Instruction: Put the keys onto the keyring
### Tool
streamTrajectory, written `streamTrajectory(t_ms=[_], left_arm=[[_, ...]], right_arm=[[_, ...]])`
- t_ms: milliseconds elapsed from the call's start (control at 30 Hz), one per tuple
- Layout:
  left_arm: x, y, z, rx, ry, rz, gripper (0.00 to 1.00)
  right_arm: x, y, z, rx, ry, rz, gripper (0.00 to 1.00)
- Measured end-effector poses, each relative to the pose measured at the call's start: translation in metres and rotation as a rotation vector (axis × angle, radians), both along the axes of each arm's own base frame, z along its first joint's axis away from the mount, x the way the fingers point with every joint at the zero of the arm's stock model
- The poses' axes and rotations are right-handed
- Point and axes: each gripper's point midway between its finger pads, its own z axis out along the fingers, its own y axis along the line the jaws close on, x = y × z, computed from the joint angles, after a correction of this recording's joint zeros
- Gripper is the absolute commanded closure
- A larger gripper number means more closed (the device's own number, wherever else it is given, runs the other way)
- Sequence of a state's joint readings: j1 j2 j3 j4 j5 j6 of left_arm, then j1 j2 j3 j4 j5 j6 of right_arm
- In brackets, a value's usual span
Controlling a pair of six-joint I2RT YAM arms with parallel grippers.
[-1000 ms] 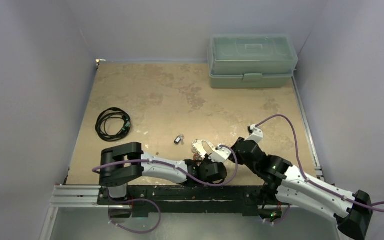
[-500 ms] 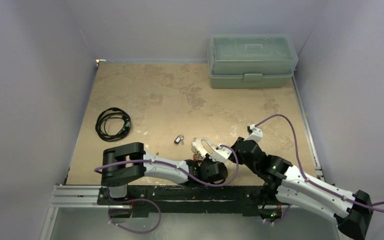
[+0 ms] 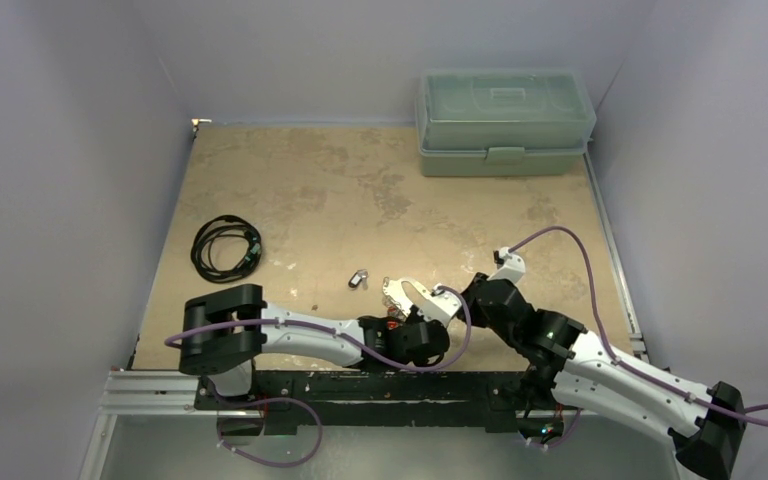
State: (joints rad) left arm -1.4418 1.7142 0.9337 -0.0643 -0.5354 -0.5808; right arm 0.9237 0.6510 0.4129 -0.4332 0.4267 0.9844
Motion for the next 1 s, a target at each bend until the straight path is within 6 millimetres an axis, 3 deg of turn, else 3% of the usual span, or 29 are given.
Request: streamTrajectory(t_ms=[133,233,433,733,1000], left_arm=[[-0.005,-0.004,0.018,-0.059,0.014,-0.023,1.00],[-0.005,-0.005,0.020,-0.070,0.015,-0.031,1.00],[-0.002,0.007,0.012,-0.030,-0.005,-0.019,0.99],[0.008,0.022,0.002,0.047,-0.064,0.004,0.95],[0.012,0.026,-0.016,0.101,-0.077,0.024,0.90]], right_arm=[[0.001,0.002,0.007,0.007,-0.019,0.012,0.80],[0.002,0.003,0.010,0.011,-0.028,0.016,0.79],[0.001,0.005,0.011,0.010,-0.030,0.039,0.65],[-0.001,0.017,0.013,0.034,-0.023,0.088,0.63],[-0.004,0.012,0.005,-0.001,-0.006,0.095,0.64]])
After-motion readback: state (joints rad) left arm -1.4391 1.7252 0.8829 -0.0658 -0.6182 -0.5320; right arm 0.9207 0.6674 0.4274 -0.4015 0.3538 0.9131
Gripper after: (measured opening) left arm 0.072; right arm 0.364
